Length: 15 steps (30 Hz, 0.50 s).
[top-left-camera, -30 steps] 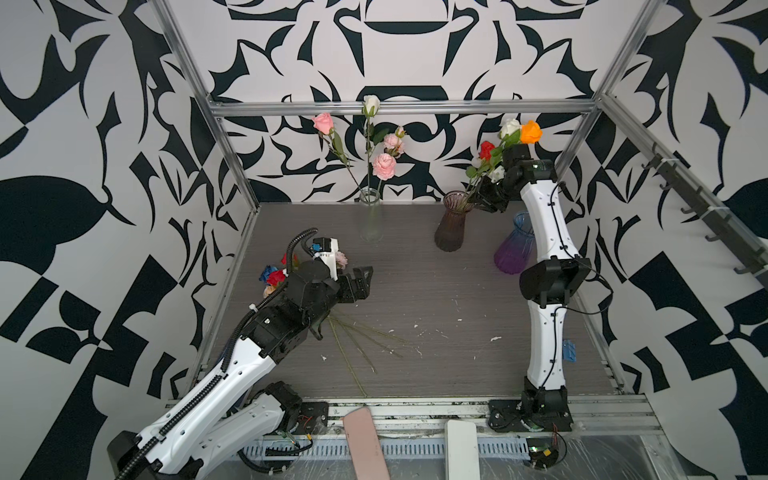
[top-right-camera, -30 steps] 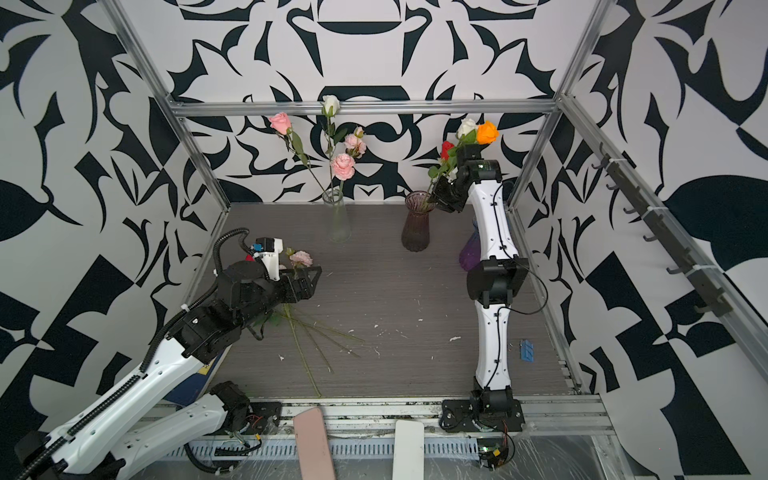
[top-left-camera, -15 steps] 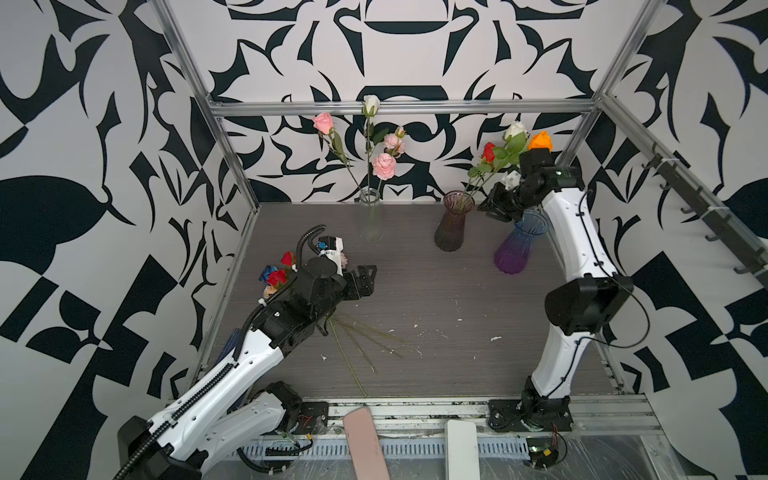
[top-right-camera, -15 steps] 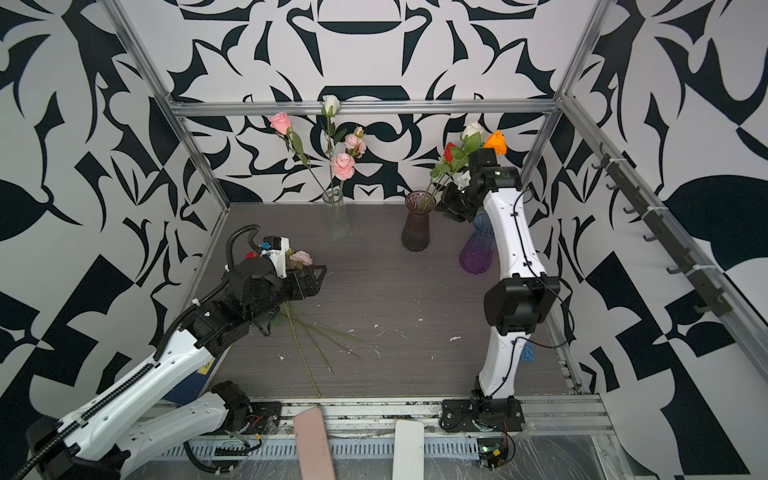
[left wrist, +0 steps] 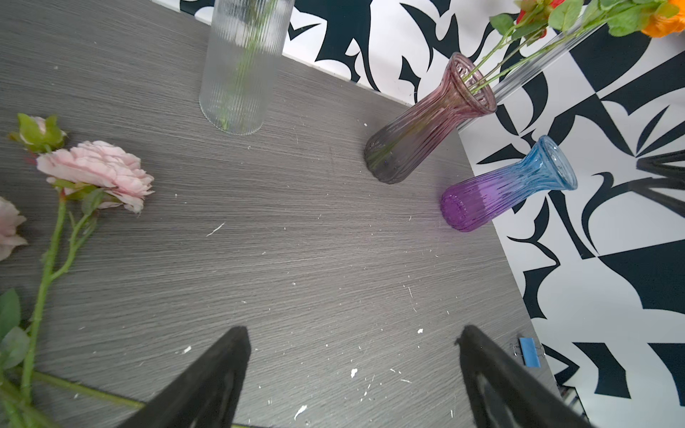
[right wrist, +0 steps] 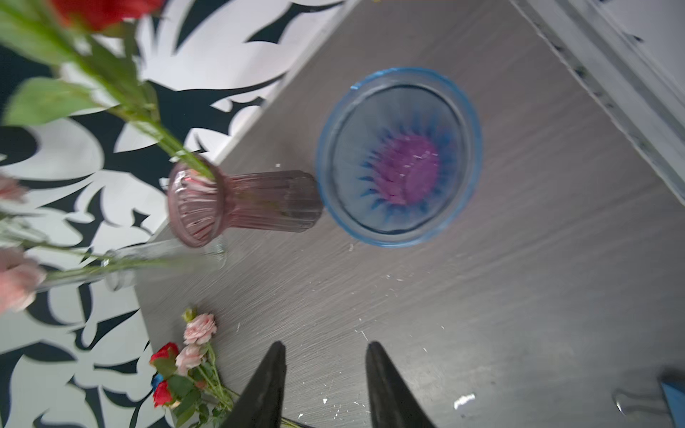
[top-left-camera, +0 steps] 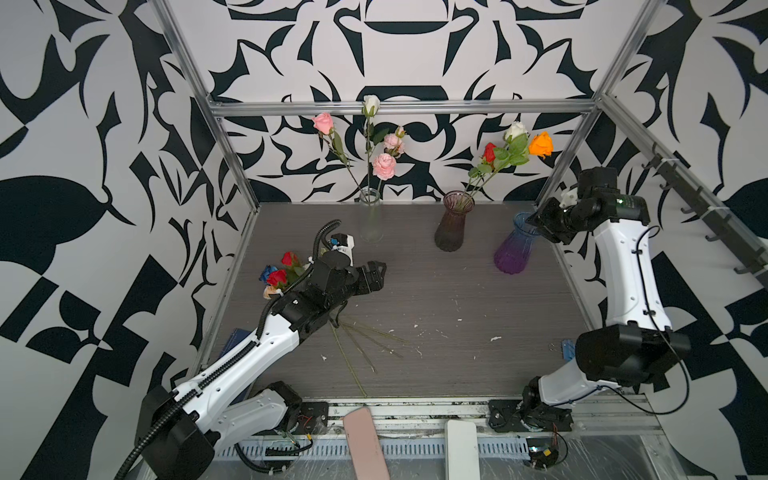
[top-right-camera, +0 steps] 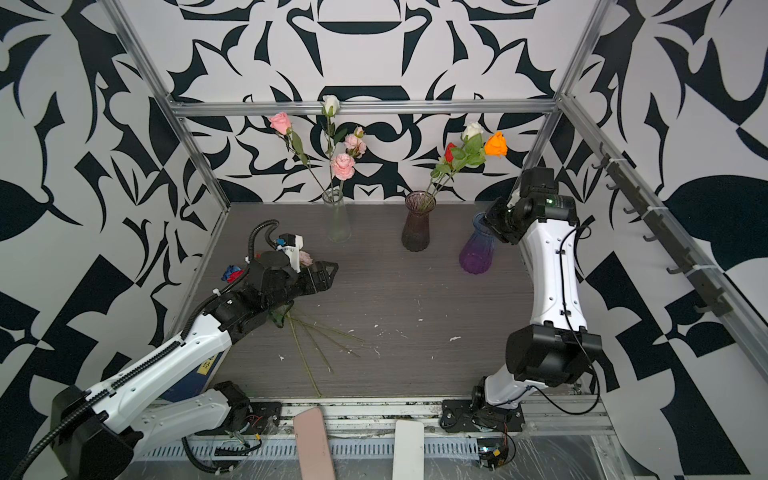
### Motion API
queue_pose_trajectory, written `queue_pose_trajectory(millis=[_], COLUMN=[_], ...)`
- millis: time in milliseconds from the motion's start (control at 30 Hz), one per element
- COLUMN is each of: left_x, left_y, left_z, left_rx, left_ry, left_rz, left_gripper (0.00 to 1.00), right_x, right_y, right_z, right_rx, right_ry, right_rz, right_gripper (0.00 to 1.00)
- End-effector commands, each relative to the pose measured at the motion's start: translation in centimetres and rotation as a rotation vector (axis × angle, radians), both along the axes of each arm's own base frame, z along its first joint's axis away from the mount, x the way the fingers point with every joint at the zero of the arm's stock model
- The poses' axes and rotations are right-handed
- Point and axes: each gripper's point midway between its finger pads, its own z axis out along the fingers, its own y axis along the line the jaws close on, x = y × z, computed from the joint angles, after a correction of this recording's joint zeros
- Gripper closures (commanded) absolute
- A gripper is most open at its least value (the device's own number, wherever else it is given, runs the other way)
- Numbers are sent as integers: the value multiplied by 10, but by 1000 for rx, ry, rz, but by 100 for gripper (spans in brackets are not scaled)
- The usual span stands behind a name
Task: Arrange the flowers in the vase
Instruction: 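Move the right gripper to the blue-purple vase and grasp its rim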
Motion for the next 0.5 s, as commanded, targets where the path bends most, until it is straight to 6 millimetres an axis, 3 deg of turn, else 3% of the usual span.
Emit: queue_pose_trajectory(millis=[0,267,467], left_x=[4,-4,-5], left_y=[-1,14,18], left_z=[20,15,14], left_rx=[-41,-37,-31], left_ry=[-42,-41,-47], left_rz=[7,51,67], left_gripper=[8,8,8], right_x=[2,17,26], right_y=[-29,-54,-67], right_z=[-7,-8,-27], right_rx=[-39,-41,-23], right_ry=[52,73,110], right_rz=[-121,-171,-193], right_gripper=[56,48,50])
